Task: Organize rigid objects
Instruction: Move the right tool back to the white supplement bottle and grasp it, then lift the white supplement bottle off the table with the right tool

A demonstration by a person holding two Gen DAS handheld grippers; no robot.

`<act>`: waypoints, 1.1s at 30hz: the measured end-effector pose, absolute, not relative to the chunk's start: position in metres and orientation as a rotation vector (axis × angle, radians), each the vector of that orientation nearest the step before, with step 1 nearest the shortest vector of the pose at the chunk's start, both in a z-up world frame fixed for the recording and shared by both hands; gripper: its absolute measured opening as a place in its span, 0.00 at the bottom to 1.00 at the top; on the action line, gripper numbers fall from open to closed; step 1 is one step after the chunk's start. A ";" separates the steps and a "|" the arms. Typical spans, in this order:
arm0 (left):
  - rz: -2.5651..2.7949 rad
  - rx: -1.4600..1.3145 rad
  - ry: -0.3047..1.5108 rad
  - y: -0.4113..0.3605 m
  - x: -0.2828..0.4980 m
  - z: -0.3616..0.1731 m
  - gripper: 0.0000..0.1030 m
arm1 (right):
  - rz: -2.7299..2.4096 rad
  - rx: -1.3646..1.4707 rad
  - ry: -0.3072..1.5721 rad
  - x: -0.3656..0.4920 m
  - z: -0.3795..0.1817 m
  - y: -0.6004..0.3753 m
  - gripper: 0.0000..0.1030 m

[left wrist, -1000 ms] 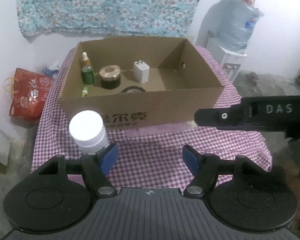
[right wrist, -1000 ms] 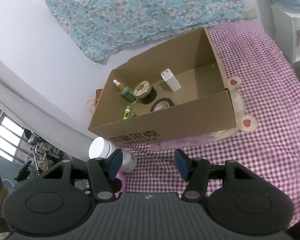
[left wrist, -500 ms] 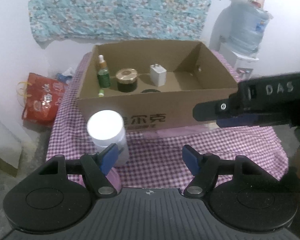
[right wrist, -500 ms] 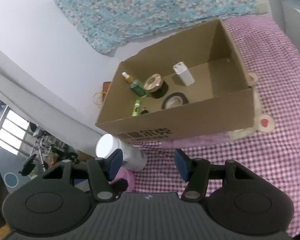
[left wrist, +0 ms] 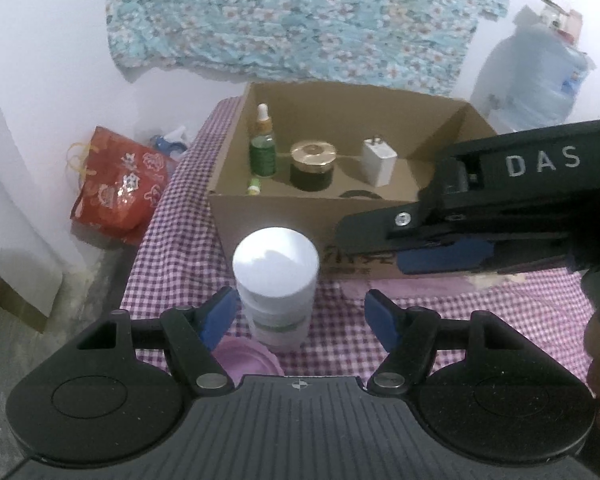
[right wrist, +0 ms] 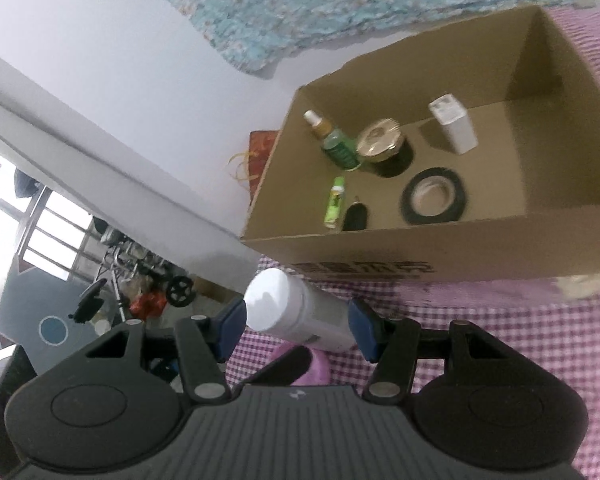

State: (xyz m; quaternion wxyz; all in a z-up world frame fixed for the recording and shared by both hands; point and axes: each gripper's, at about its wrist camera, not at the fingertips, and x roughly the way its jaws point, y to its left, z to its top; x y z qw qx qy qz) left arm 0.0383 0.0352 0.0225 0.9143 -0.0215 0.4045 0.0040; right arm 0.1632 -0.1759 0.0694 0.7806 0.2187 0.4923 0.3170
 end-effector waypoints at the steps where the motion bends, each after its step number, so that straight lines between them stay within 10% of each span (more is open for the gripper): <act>1: 0.013 -0.047 0.836 0.037 0.041 0.020 0.69 | 0.691 0.474 1.072 0.166 0.067 -0.171 0.57; 33: -0.072 0.000 0.875 -0.008 0.052 0.016 0.51 | 0.605 0.526 1.098 0.166 0.053 -0.185 0.39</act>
